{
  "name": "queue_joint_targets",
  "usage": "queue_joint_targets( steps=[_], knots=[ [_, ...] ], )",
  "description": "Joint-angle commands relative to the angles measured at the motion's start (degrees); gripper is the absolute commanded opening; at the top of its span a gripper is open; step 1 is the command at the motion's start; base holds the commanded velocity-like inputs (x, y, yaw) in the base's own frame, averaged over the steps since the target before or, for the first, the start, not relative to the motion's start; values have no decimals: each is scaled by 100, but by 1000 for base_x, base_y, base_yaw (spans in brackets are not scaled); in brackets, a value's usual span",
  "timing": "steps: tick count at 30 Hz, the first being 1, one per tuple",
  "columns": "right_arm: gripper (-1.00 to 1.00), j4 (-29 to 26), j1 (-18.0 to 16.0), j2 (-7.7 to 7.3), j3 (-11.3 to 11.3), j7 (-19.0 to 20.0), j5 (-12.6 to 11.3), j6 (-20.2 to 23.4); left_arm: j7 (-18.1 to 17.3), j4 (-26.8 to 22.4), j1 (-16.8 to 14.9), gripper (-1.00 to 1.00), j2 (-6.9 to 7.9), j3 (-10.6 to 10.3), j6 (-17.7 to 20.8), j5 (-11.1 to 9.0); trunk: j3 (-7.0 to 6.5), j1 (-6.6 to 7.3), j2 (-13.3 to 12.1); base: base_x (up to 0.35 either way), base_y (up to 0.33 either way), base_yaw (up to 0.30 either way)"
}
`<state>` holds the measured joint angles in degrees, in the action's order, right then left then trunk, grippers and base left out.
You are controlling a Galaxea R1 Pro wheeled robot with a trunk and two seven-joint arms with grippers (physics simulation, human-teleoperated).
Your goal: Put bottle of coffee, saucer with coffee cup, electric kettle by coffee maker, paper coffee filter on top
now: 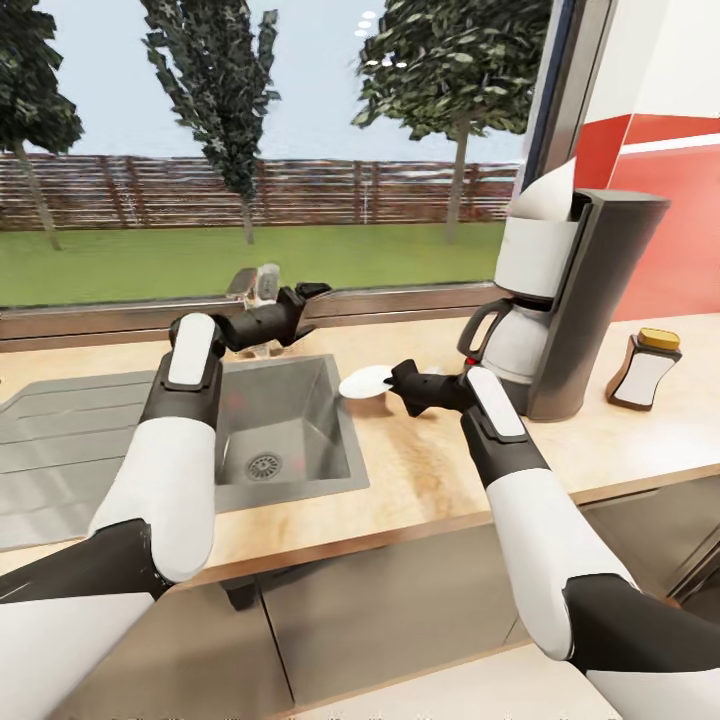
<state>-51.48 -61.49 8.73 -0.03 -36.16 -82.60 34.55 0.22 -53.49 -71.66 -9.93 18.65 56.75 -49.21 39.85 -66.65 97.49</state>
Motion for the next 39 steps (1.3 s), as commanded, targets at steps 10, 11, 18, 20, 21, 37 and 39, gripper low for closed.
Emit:
queue_joint_targets(
  steps=[10, 11, 18, 20, 21, 37, 39],
  knots=[
    [-100, -37, -4, -5, 9, -40, -63, -4, -70, -101, -6, 100, -7, -104, 47, 1, 6, 1, 3, -202, 0, 0],
    [-100, -43, -4, -4, 10, -40, -63, -3, -72, -99, -6, 100, -7, -105, 47, 0, 6, 1, 3, -277, 0, 0],
    [-100, -473, -4, -29, 19, 521, -55, 206, -74, -92, -7, 100, -7, -99, 47, 0, 6, 1, 3, -179, 0, 0],
    [-100, -553, -4, -35, 27, 620, -47, 400, -74, -92, -7, 100, -7, -102, 47, -1, 6, 1, 3, -114, 0, 0],
    [-100, -566, -4, -35, 29, 634, -45, 428, -74, -92, -6, 100, -7, -103, 47, -1, 6, 1, 3, -71, 0, 0],
    [-100, -1319, 144, -892, 316, 700, -54, 1124, -82, -91, -6, 100, -7, -91, 55, -1, 6, 1, 3, -83, 0, 0],
    [-100, -1338, 153, -904, 572, 699, -54, 1279, -83, -87, -6, 100, -7, -90, 56, -1, 6, 1, 3, -173, 0, 0]
  ],
)
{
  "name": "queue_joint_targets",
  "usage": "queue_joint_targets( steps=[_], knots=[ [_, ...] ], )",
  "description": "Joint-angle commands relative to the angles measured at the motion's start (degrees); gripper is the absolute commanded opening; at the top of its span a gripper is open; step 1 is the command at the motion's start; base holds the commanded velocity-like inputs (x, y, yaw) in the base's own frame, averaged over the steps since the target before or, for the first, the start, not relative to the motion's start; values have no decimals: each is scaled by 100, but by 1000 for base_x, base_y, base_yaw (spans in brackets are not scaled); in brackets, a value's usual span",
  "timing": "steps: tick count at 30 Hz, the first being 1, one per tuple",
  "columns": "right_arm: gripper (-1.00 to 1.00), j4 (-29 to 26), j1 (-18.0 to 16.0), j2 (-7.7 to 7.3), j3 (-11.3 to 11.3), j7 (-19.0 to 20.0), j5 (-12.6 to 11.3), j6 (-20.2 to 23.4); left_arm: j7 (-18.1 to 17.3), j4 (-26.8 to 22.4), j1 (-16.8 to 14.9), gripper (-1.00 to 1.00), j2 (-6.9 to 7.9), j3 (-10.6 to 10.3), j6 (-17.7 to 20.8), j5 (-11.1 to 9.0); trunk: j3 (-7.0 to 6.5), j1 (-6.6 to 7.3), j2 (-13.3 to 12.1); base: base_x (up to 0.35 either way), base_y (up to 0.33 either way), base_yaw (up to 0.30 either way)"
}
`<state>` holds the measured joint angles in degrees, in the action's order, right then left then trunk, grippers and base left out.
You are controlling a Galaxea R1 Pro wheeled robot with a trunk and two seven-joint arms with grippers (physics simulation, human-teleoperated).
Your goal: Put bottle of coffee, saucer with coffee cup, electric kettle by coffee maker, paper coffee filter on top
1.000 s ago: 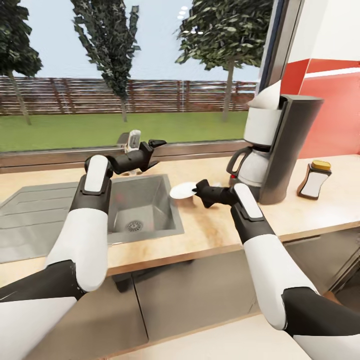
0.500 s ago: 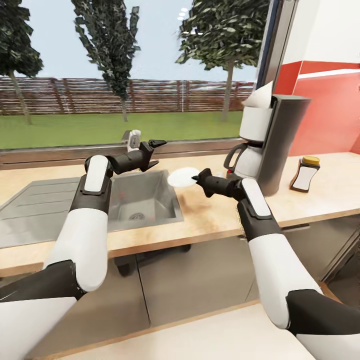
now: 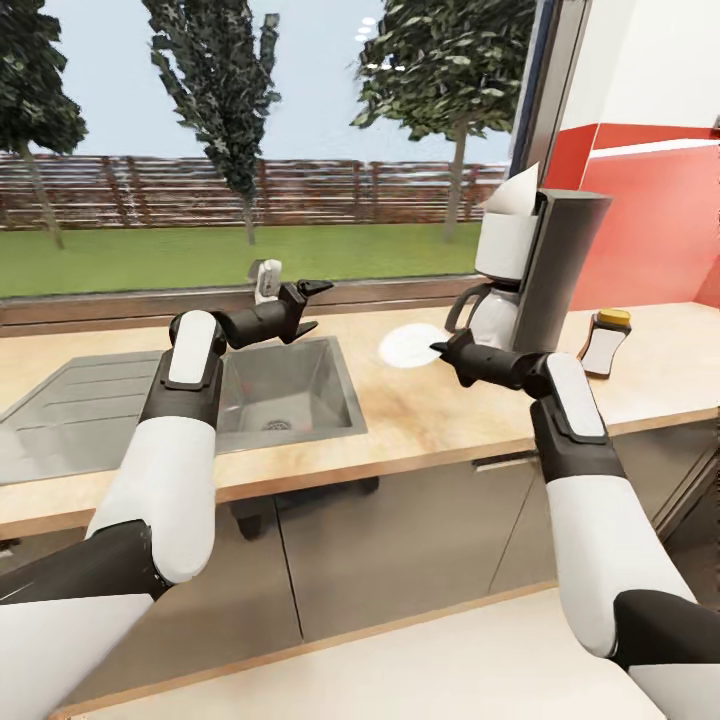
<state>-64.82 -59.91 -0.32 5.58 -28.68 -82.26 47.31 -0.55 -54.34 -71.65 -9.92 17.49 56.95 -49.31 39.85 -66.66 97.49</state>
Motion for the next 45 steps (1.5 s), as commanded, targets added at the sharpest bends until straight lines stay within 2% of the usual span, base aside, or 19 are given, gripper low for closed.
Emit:
queue_joint_targets(
  steps=[1, 3, 7, 17, 24, 27, 30, 31, 33, 34, 38, 45],
  knots=[
    [-100, -10, -2, -2, 70, -49, -88, 50, -6, 0, -6, 100, -8, 26, 35, 9, 6, 3, 3, -236, 0, 0],
    [-100, -21, 4, -8, 212, -54, -85, 195, -6, 14, -7, 100, -8, 25, 35, 9, 6, 3, 3, -252, 0, 0],
    [-100, -22, 10, -11, 286, -57, -81, 276, -5, 35, -7, 100, -8, 26, 35, 9, 6, 3, 3, -161, 0, 0],
    [-100, -10, 14, -12, 312, -58, -80, 318, -4, 107, -6, 100, -8, 23, 31, 10, 6, 3, 3, -217, 0, 0],
    [-100, 20, 14, -12, 318, -58, -68, 322, -60, 149, -6, 100, -8, 19, 35, 11, 6, 3, 3, -47, 0, 0],
    [-100, 25, 14, -12, 326, -58, -51, 322, -552, 306, -6, 100, -8, -118, 35, 16, 6, 3, 3, -5, 0, 0],
    [-100, 28, 14, -14, 329, -58, -40, 323, -1236, 351, -1, 100, -8, -665, 33, 12, 6, 3, 3, -1, 0, 0],
    [-100, 28, 14, -13, 329, -58, -37, 323, -1367, 353, -1, 100, -8, -750, 34, 12, 6, 3, 3, 0, 0, 0],
    [-100, 30, 14, -18, 334, -58, -31, 323, -1878, 363, 4, 100, -8, -1010, 29, 13, 6, 3, 3, 0, 0, 0],
    [-100, 30, 14, -20, 337, -58, -28, 323, -2294, 367, 9, 100, -8, -1212, 27, 12, 6, 3, 3, -156, 0, 0],
    [-100, 30, 14, -21, 336, -58, -27, 323, -2429, 364, 11, 100, -8, -1281, 26, 14, 6, 3, 3, -176, 0, 0],
    [-100, 27, 14, -23, 339, -58, -27, 323, -2448, 363, 11, 100, -8, -1291, 26, 16, 6, 3, 3, -117, 0, 0]
  ],
)
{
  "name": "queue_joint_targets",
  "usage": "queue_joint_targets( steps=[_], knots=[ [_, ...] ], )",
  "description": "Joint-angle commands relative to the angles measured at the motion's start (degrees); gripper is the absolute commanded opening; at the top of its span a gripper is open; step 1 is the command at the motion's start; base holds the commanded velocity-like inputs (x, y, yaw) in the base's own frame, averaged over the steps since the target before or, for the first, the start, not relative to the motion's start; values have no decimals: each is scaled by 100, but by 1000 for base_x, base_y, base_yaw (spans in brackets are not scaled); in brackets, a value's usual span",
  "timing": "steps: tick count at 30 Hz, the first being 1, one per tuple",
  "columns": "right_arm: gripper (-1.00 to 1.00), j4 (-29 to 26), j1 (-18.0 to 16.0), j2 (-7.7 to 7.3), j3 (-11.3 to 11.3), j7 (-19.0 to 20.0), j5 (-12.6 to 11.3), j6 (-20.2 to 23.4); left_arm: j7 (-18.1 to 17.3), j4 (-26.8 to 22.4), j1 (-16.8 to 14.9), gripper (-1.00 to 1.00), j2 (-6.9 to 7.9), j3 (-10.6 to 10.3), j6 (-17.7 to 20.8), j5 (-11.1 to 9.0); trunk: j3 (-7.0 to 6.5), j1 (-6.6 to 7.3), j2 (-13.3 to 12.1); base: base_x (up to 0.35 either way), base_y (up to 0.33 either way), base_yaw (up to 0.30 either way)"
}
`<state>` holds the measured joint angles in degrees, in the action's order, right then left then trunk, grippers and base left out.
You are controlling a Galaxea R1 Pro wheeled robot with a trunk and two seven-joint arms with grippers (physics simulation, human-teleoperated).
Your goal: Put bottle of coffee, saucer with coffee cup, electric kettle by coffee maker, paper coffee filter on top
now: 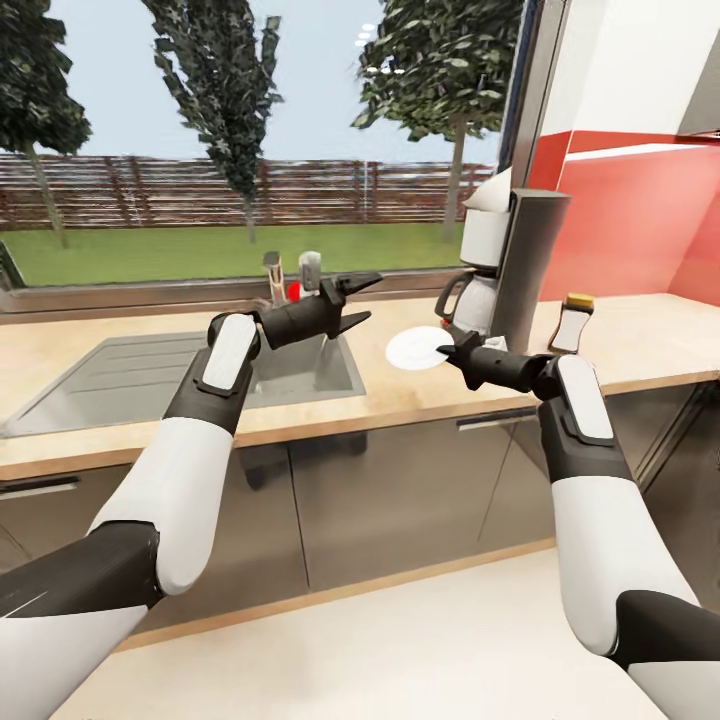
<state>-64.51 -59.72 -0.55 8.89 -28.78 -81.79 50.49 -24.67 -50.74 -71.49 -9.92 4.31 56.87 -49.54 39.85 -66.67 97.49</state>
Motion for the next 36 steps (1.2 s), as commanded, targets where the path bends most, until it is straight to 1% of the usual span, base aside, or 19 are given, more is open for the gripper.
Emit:
queue_joint_targets(
  steps=[1, 4, 5, 8, 28, 31, 36],
  knots=[
    [-100, -3, -5, -10, 7, -49, -74, 5, -37, 3, -6, 100, -8, 26, 35, 38, 6, 3, 3, -276, 0, 0],
    [-100, -1, -5, -27, 7, -49, -84, 5, -37, 3, -6, 100, -8, 26, 35, 36, 6, 3, 3, -307, 0, 0],
    [-100, 4, -5, -72, 7, -49, -87, 5, -37, 3, -6, 100, -8, 26, 35, 37, 6, 3, 3, -234, 0, 0],
    [-100, 12, -5, -101, 3, -45, -95, 5, -38, 6, -6, 100, -8, 26, 35, 37, 6, 3, 3, -135, 0, 0],
    [-100, 26, -5, -120, -2, -40, -101, 5, -50, 12, -6, 100, -8, 26, 35, 36, 6, 3, 3, -19, 0, 0],
    [-100, 26, -4, -119, 3, -40, -101, 5, -183, 9, -6, 100, -8, 21, 35, 39, 6, 3, 3, 0, 0, 0],
    [-100, 26, -3, -121, 6, -40, -94, 5, -782, 5, 40, 100, -8, -157, 33, 41, 6, 3, 3, 0, 0, 0]
  ],
)
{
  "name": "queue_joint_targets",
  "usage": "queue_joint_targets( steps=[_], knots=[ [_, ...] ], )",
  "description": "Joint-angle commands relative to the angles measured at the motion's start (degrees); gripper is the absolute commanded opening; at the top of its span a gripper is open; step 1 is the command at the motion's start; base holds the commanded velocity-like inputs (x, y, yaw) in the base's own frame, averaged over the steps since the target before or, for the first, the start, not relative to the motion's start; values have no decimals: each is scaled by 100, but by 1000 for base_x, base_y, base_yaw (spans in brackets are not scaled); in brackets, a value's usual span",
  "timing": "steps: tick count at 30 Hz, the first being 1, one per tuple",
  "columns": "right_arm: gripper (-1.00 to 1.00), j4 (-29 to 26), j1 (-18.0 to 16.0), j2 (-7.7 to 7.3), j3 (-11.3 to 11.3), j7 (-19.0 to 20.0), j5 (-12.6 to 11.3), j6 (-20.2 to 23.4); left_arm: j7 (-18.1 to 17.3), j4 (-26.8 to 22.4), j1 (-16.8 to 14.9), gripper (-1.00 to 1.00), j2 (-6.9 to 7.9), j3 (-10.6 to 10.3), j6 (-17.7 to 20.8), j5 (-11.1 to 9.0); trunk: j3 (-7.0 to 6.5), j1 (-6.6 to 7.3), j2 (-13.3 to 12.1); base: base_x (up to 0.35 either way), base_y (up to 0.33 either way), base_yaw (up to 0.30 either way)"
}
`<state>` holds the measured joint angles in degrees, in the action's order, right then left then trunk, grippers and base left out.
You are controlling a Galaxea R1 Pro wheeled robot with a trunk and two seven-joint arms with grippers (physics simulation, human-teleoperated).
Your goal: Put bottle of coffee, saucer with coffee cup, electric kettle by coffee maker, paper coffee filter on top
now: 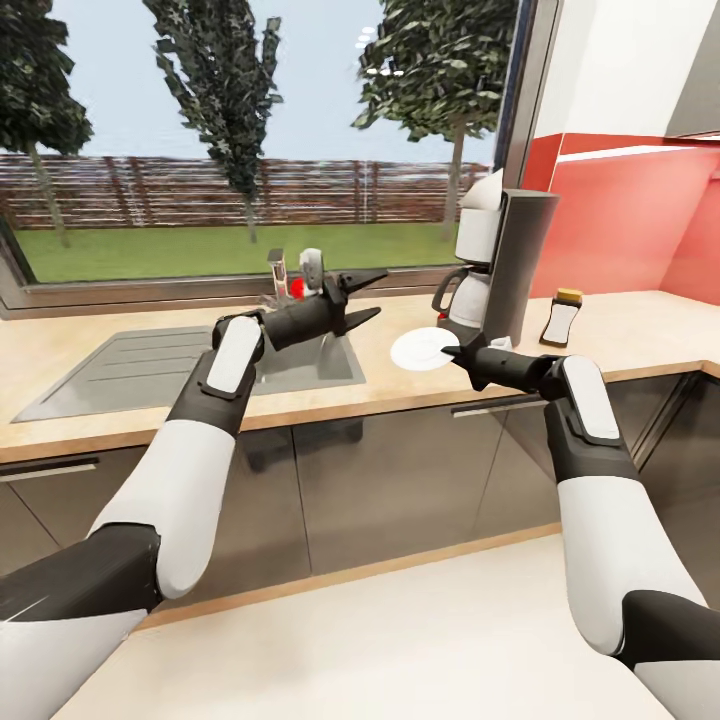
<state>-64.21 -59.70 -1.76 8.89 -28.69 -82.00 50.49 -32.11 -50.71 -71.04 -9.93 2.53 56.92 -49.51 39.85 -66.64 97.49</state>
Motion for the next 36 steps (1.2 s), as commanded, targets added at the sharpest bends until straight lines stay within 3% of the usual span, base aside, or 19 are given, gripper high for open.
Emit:
queue_joint_targets(
  steps=[1, 5, 6, 11, 15, 17, 20, 24, 25, 27, 29, 30, 31, 34, 35, 36],
  knots=[
    [-100, -4, -4, 0, 7, -52, -73, 5, -314, -14, 43, 100, -7, -114, 25, 37, 6, 0, 3, 0, 0, 0],
    [-100, -4, -4, 0, 8, -52, -68, 5, -877, -42, 206, 100, -7, -587, 21, 38, 6, 0, 3, 0, 0, 0],
    [-100, -4, -4, 0, 8, -53, -67, 5, -1141, -52, 303, 100, -7, -841, 18, 38, 6, 0, 3, 0, 0, 0],
    [-100, 2, -4, 0, 8, -51, -57, 5, -1853, -122, 679, 100, -7, -1293, -1, 38, 6, 0, 3, 0, 0, 0],
    [-100, 1, -6, 0, 8, -54, -53, 5, -2081, -366, 1087, 100, 0, -1400, -9, 38, 6, 0, 3, 0, 0, 0],
    [-100, 2, -4, 0, 8, -53, -50, 5, -2137, -561, 1344, 100, 84, -1427, -11, 38, 6, 0, 3, 0, 0, 0],
    [-100, 4, -1, 0, 8, -53, -47, 5, -2202, -1052, 1896, 100, 406, -1460, -8, 38, 6, 0, 3, 0, 0, 0],
    [-100, 5, 0, 0, 8, -51, -45, 5, -2375, -1711, 2883, 100, 977, -1477, -6, 38, 6, 0, 3, 0, 0, 0],
    [-100, 0, -3, -2, 8, -52, -44, 5, -2780, -1997, 3448, 100, 1384, -1477, -14, 38, 6, 0, 3, 0, 0, 0],
    [-100, -2, -3, -19, 8, -52, -44, 5, -2987, -2077, 3721, 100, 1568, -1479, -20, 39, 6, 0, 3, 0, 0, 0],
    [-100, -3, 0, -83, 8, -50, -44, 5, -3215, -2162, 4212, 100, 1810, -1476, -34, 43, 6, 0, 3, 0, 0, 0],
    [-100, -3, 1, -98, 8, -52, -44, 5, -3246, -2164, 4339, 100, 1847, -1476, -39, 43, 6, 0, 3, 0, 0, 0],
    [-100, -3, 0, -135, 8, -55, -44, 5, -3316, -2073, 4864, 100, 1974, -1475, -123, 61, 6, 0, 3, 0, 0, 0],
    [-100, 2, 17, -211, 6, -57, -40, 6, -3348, -1692, 5460, 100, 2361, -1474, -492, 75, 6, 0, 3, 0, 0, 0],
    [-100, 12, 56, -280, 3, -57, -61, 10, -3365, -1136, 5814, 100, 2554, -1474, -906, 78, 6, 0, 3, 0, 0, 0],
    [-100, 22, 77, -320, 3, -57, -75, 12, -3387, -428, 6049, 100, 2654, -1474, -1348, 80, 6, 0, 3, 0, 0, 0]
  ],
)
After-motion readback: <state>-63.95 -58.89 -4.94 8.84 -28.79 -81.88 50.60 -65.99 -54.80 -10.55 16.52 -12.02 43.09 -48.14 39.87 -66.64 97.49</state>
